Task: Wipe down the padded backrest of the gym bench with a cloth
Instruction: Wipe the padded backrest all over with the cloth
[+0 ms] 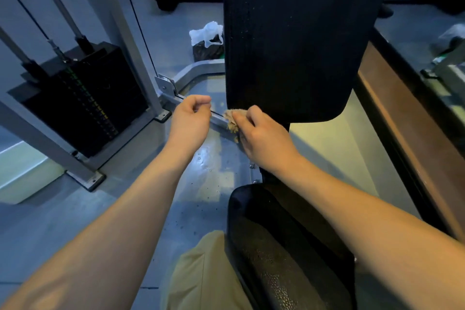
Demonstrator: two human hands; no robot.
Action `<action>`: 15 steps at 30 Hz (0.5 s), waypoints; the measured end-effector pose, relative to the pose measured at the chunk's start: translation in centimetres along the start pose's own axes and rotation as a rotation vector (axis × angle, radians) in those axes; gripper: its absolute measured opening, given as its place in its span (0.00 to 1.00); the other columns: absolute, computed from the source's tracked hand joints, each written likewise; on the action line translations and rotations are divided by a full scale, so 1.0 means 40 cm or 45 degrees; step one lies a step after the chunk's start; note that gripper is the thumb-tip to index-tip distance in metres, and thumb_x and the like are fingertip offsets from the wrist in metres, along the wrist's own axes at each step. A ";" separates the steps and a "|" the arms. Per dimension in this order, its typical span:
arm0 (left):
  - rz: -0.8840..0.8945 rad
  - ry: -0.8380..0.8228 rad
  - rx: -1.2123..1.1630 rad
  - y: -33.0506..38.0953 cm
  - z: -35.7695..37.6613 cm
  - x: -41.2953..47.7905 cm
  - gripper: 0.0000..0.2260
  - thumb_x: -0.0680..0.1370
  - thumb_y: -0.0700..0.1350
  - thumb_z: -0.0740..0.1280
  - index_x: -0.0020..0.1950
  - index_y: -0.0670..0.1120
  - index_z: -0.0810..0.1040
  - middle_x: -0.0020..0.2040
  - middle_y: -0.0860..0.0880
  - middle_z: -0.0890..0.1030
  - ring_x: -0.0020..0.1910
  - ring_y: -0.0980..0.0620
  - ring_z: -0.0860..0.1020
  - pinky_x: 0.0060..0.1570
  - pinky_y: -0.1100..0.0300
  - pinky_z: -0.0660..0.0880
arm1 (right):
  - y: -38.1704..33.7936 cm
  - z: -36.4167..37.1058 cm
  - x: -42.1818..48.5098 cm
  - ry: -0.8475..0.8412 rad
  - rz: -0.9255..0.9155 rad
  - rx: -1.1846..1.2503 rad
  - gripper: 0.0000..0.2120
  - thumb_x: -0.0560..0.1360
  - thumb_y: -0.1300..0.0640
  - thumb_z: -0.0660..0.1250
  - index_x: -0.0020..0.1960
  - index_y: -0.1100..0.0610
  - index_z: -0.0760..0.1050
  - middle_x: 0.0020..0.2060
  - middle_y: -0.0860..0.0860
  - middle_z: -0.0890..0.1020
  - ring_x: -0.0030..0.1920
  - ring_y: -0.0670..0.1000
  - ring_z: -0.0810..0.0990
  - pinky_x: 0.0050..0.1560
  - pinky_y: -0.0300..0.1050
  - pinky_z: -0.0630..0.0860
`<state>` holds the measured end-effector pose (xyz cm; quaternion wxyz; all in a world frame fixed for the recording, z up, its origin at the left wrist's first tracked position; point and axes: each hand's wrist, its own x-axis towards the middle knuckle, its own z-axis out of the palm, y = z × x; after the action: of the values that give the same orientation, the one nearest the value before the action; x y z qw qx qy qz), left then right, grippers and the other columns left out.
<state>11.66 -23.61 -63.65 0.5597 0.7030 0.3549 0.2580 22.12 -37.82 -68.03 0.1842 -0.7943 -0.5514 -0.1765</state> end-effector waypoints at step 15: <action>0.106 -0.013 0.017 0.051 -0.016 0.002 0.08 0.79 0.44 0.65 0.54 0.53 0.81 0.51 0.49 0.83 0.50 0.49 0.82 0.58 0.44 0.79 | 0.027 -0.040 0.065 0.019 -0.141 0.007 0.33 0.68 0.68 0.74 0.72 0.62 0.71 0.50 0.59 0.74 0.45 0.58 0.73 0.33 0.48 0.67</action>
<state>11.65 -23.43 -61.53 0.5456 0.7222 0.3243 0.2750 23.87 -36.86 -65.51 0.1804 -0.7608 -0.5936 -0.1906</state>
